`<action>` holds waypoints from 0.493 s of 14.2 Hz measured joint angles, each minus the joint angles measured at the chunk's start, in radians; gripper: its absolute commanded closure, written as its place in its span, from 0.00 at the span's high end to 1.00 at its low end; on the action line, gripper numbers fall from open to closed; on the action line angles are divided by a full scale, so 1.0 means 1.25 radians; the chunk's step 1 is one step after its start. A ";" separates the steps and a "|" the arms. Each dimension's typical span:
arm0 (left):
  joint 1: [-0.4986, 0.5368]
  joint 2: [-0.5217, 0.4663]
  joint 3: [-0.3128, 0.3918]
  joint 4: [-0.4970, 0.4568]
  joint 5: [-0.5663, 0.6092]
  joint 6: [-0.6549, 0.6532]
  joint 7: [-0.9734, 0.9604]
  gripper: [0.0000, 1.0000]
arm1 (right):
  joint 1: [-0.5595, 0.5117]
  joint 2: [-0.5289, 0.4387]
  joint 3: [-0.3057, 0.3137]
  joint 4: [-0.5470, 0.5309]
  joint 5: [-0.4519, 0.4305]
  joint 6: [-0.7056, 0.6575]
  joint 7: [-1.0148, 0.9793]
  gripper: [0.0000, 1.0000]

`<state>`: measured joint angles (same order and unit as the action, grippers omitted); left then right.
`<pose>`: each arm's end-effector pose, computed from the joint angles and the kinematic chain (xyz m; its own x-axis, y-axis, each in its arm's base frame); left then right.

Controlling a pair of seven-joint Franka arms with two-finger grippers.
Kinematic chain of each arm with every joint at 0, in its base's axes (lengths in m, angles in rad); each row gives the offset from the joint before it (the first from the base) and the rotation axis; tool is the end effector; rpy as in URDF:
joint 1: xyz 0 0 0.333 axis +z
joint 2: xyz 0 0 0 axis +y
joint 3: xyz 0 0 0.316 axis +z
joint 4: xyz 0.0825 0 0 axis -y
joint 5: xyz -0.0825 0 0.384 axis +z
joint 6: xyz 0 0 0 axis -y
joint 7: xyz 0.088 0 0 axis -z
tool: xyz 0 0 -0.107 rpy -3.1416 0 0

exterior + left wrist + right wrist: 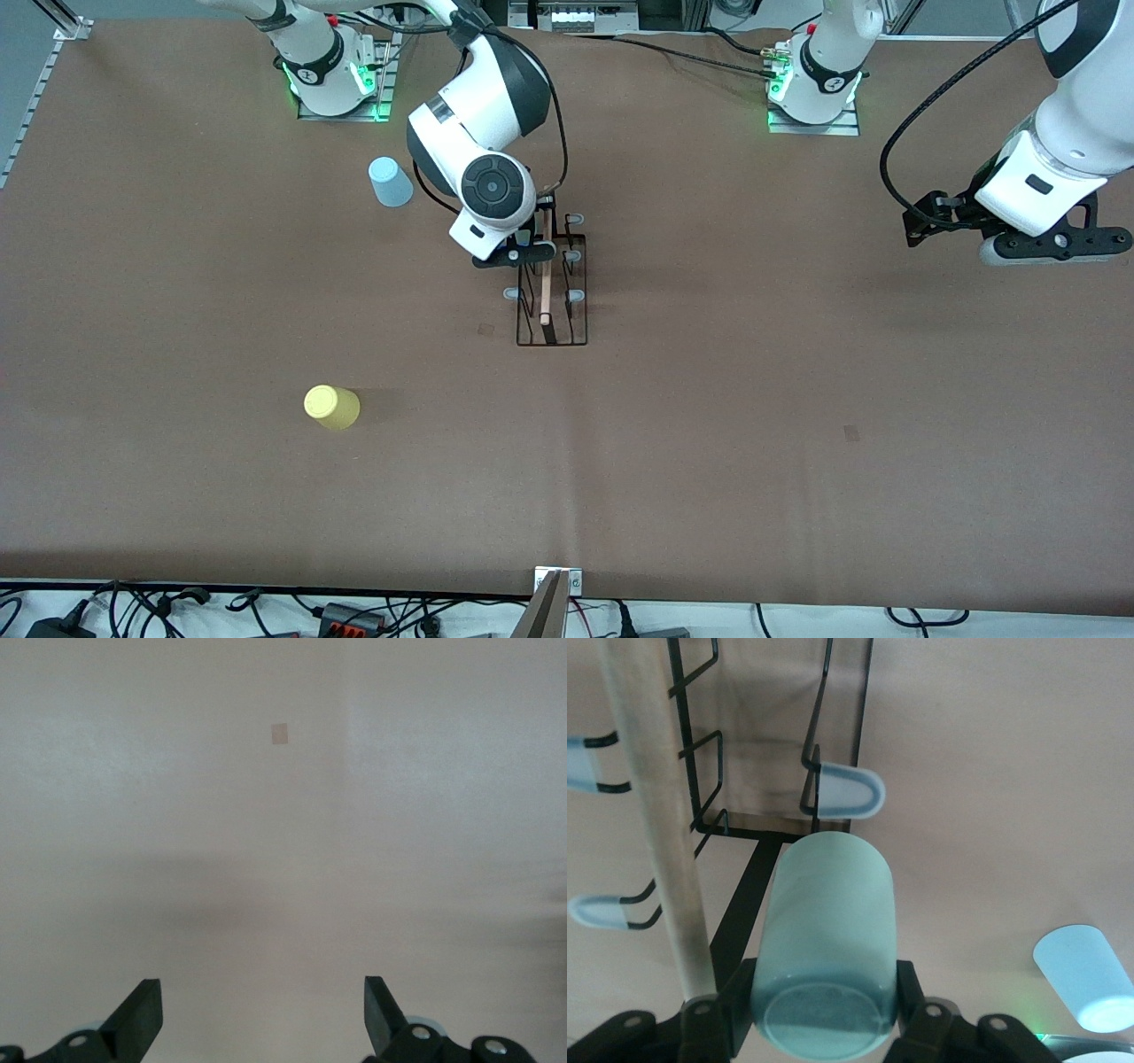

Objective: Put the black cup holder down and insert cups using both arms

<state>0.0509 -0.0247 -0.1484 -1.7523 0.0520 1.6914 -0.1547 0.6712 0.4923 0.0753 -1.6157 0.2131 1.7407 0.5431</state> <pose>0.5488 -0.0495 0.5623 0.9983 0.0509 -0.0277 0.0492 -0.9970 -0.0600 0.4597 0.4443 0.3186 0.8995 0.1133 -0.4221 0.1259 -0.9920 0.0019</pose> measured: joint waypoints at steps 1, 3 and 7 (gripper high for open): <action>0.000 0.000 0.000 0.000 0.000 -0.001 0.000 1.00 | 0.001 0.002 0.000 0.000 0.000 0.003 0.012 1.00; -0.001 0.000 0.000 0.003 0.000 -0.002 0.000 1.00 | 0.000 0.002 -0.004 0.002 0.000 0.008 0.044 1.00; -0.002 0.000 0.000 0.003 0.000 -0.004 0.000 1.00 | -0.016 -0.034 -0.051 0.027 -0.003 0.008 0.069 1.00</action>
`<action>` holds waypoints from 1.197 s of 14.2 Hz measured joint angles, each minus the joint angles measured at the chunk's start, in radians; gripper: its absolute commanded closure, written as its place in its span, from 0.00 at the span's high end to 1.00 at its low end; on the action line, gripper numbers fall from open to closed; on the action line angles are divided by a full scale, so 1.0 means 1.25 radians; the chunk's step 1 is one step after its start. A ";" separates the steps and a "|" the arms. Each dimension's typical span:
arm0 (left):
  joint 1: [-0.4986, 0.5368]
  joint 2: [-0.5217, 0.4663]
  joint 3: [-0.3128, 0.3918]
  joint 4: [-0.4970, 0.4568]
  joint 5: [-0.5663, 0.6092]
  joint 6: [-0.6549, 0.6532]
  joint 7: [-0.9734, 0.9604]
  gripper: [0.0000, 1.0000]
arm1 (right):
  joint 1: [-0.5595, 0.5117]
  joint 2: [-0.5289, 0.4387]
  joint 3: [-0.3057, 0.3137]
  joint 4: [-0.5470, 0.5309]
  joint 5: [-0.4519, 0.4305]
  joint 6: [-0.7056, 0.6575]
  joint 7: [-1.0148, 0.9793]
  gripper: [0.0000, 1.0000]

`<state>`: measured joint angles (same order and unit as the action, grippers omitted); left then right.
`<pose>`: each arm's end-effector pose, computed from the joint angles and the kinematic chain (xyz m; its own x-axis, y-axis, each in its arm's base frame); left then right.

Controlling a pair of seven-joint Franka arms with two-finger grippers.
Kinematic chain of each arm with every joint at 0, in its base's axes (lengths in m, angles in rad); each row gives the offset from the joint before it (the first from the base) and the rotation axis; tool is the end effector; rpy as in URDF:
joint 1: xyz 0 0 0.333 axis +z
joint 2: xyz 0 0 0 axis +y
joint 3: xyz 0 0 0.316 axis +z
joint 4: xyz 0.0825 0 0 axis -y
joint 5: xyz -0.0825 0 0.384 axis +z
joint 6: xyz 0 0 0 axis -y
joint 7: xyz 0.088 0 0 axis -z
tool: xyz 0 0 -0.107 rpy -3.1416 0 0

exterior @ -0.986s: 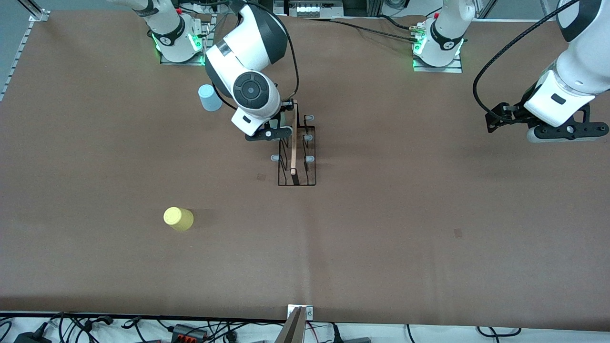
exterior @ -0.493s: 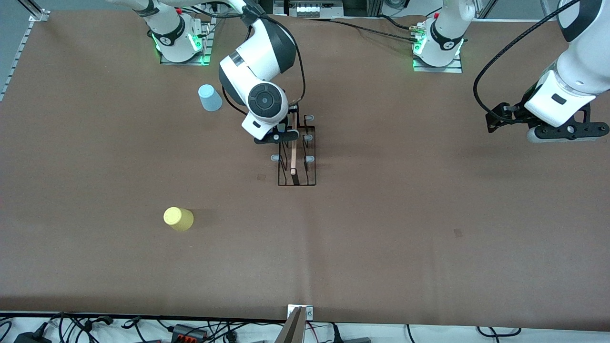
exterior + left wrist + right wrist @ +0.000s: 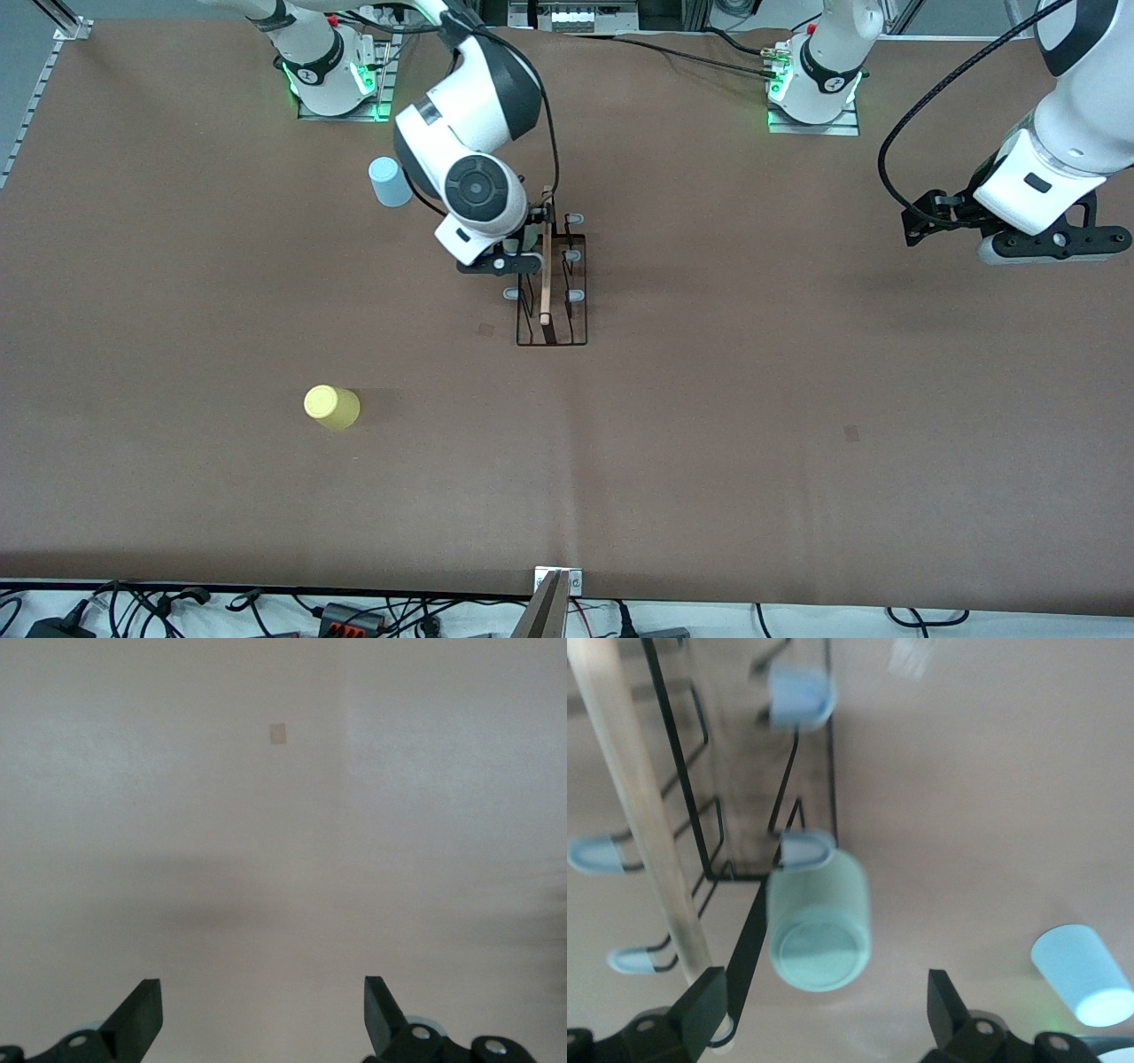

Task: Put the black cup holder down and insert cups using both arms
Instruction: 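Release the blue cup and move the right gripper to the yellow cup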

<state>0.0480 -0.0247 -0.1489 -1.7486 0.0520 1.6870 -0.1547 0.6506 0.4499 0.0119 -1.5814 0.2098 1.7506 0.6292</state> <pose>0.5485 -0.0513 0.5637 0.9985 0.0477 -0.0284 0.0460 -0.9971 -0.0601 0.5001 0.4127 0.3596 0.9399 -0.0338 -0.3397 -0.0323 -0.9994 0.0103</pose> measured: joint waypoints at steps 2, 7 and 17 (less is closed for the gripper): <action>0.000 0.000 0.000 0.000 0.000 -0.001 0.000 1.00 | -0.029 -0.025 -0.062 0.009 -0.023 0.001 0.001 1.00; 0.000 0.000 0.000 0.001 0.000 -0.002 0.000 1.00 | -0.125 0.037 -0.153 0.014 -0.099 0.140 -0.012 1.00; 0.000 0.000 0.000 0.001 0.000 -0.003 0.000 1.00 | -0.312 0.277 -0.148 0.221 -0.046 0.213 -0.317 1.00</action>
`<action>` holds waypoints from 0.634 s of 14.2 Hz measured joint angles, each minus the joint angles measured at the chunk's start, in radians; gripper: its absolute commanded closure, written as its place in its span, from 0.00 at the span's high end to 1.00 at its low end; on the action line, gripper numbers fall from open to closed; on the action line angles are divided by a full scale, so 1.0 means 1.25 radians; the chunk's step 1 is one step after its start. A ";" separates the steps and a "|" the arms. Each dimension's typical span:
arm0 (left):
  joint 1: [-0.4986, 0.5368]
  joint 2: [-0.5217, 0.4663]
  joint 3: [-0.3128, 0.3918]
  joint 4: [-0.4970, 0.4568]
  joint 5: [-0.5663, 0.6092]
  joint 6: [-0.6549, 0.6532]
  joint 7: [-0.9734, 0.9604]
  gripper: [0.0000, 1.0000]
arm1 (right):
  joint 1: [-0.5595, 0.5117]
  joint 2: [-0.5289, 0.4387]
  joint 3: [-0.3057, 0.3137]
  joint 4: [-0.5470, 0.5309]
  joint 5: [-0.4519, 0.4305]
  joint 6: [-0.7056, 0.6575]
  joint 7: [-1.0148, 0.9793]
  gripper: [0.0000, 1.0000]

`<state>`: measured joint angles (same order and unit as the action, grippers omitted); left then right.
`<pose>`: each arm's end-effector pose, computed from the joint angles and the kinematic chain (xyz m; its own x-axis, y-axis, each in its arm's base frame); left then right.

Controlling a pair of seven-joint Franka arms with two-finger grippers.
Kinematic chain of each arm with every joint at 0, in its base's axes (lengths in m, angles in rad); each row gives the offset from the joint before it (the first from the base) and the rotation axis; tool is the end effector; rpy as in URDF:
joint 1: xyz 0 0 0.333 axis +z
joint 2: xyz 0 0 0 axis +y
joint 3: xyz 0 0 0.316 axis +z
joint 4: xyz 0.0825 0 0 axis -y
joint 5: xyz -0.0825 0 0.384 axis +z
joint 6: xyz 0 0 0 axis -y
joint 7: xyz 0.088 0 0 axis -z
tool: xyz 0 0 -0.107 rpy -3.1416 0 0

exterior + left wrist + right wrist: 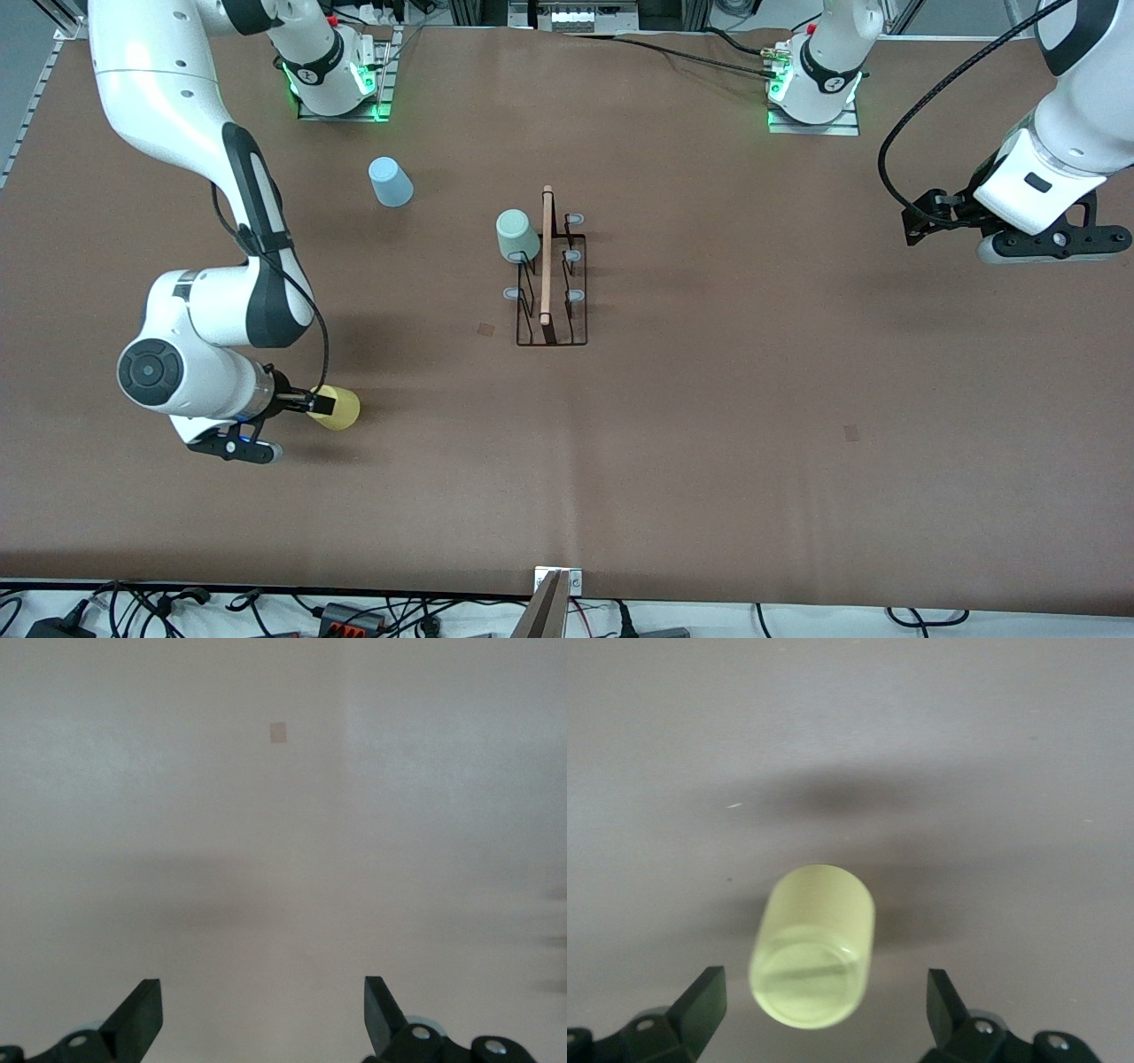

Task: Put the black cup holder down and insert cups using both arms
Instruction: 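Grasp the yellow cup with the right gripper and lift it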

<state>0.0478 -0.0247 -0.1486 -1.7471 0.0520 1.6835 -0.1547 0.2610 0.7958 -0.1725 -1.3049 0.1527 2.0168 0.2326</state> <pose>0.5482 -0.0512 0.5642 0.9984 0.0480 -0.0304 0.0461 -0.9971 -0.0604 0.7289 0.1029 0.2638 0.9832 -0.1676 -0.0723 -0.1675 -0.9858 0.0073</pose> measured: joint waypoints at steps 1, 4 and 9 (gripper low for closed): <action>0.000 0.000 0.000 0.000 0.000 0.000 0.000 1.00 | 0.001 0.011 0.002 0.007 0.017 0.000 -0.001 1.00; 0.000 0.000 0.000 0.000 0.000 0.000 0.000 1.00 | 0.001 0.027 0.002 0.014 0.046 0.001 -0.013 1.00; 0.000 0.000 0.000 0.000 0.000 0.000 0.000 1.00 | 0.000 0.039 0.002 0.015 0.041 0.000 -0.040 1.00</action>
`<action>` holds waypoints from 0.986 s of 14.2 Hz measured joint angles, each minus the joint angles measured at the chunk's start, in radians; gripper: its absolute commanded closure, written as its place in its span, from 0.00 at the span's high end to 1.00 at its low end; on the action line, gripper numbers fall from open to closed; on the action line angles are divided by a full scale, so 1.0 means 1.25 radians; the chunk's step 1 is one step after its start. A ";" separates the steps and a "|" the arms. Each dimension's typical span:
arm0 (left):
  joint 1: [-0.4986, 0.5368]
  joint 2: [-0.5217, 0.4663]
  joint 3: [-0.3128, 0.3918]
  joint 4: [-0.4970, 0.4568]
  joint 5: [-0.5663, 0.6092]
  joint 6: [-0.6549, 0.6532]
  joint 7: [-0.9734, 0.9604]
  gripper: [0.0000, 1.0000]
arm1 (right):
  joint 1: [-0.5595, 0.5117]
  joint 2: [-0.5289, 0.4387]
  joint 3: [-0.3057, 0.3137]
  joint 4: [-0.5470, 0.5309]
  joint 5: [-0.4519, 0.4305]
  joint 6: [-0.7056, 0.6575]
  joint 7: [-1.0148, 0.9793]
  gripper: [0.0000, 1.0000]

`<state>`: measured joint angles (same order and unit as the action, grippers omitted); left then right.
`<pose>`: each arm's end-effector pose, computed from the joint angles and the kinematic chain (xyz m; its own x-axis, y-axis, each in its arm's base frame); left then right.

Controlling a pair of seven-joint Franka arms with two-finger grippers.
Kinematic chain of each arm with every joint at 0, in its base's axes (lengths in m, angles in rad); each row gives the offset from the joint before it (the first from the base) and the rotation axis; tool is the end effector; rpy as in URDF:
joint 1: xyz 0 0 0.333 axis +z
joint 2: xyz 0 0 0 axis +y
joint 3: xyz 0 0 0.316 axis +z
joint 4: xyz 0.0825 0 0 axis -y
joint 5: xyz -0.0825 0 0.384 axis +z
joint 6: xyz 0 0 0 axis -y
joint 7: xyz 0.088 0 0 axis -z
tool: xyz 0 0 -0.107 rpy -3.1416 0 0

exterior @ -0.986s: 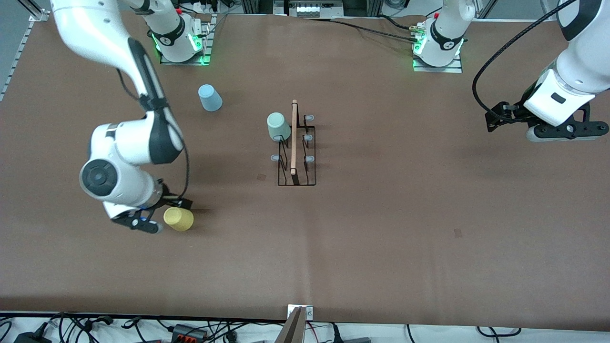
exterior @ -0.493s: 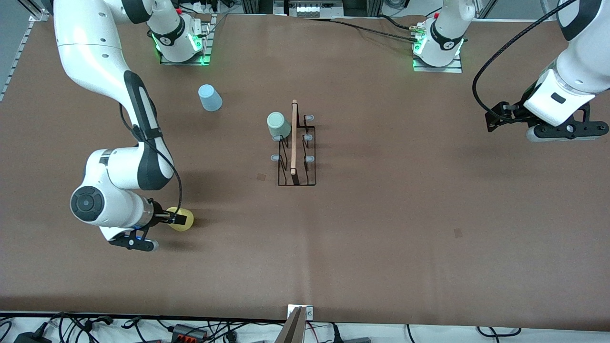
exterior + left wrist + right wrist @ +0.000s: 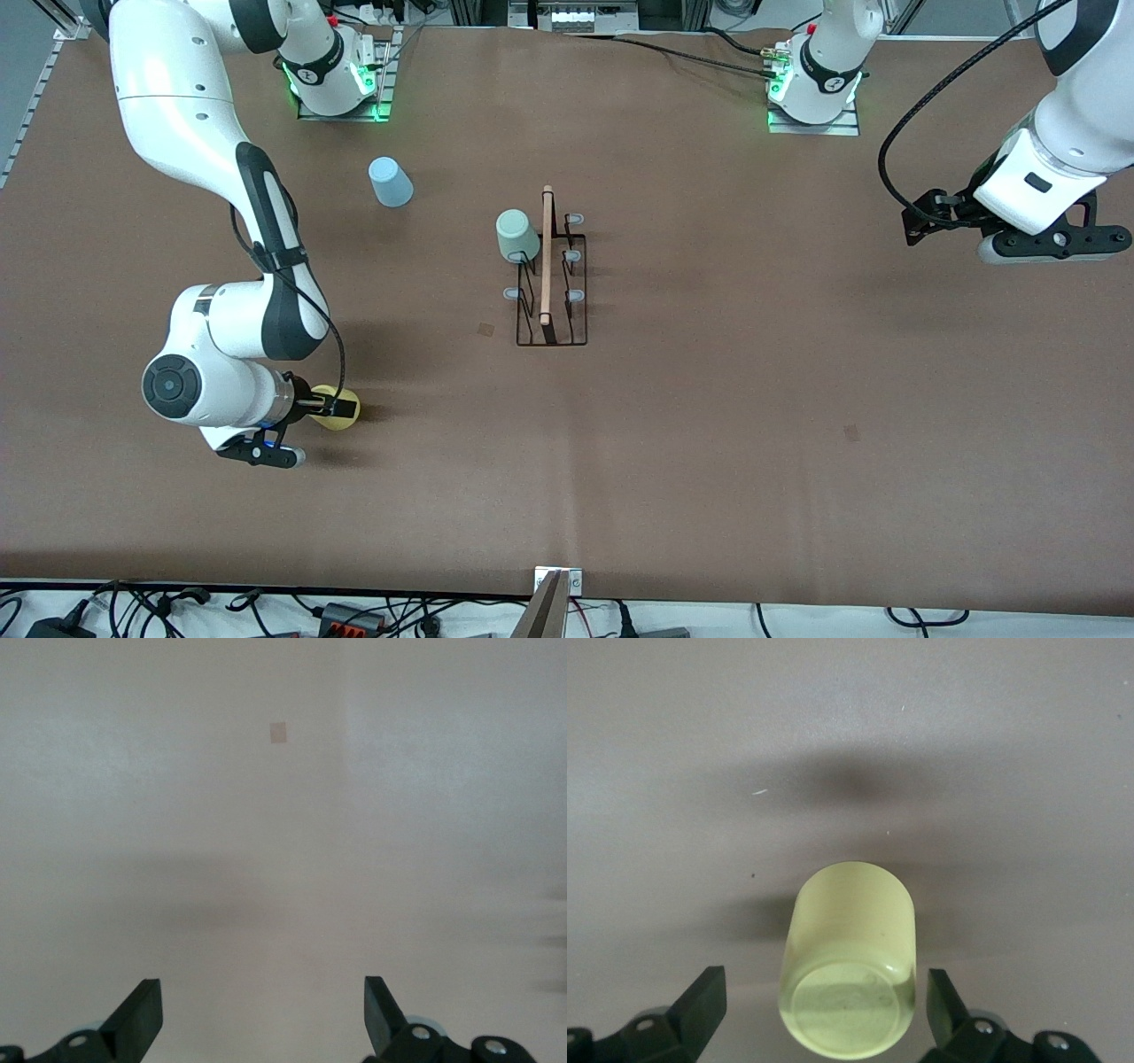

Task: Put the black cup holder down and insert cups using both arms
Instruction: 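Grasp the yellow cup with the right gripper and lift it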

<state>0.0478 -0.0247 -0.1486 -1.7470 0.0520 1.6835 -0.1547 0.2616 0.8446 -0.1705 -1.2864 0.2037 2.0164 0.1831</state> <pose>0.5482 -0.0512 0.5642 0.9984 0.0480 -0.0303 0.0461 -0.9971 -0.0604 0.7288 0.1081 0.2363 0.9845 -0.1367 -0.1095 -0.1405 -0.9897 -0.0270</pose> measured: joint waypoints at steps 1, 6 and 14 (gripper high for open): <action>0.000 0.000 0.000 0.000 0.000 0.000 0.000 1.00 | 0.000 0.005 0.000 0.000 -0.001 0.000 -0.006 0.95; 0.000 0.000 0.000 0.000 0.000 0.000 0.000 1.00 | -0.001 0.012 0.000 0.003 -0.003 0.000 -0.022 0.21; 0.000 0.000 0.000 0.000 0.000 0.000 0.000 1.00 | 0.069 -0.031 0.007 0.117 -0.014 -0.130 -0.045 0.21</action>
<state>0.0479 -0.0247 -0.1486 -1.7468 0.0519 1.6834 -0.1547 0.3479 0.8058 -0.1622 -1.1402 0.1866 1.8534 0.1266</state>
